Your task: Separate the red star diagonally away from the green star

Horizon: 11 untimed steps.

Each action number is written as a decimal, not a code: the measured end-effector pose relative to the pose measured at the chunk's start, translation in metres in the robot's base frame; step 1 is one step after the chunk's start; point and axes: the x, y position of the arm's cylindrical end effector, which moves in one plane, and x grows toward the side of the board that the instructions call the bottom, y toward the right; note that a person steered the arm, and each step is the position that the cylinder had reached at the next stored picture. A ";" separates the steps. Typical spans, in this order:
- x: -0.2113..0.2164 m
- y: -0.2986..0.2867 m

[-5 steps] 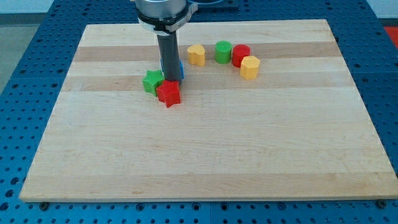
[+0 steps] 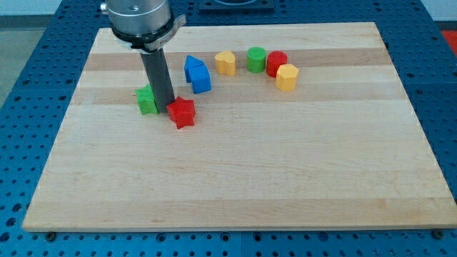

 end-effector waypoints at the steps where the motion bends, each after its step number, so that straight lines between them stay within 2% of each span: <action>1: 0.007 0.000; 2: 0.056 -0.002; 3: 0.083 0.000; 4: 0.073 0.009; 6: 0.062 -0.045; 7: 0.042 -0.043; 8: 0.031 -0.018; 10: 0.038 0.048; 11: 0.020 0.041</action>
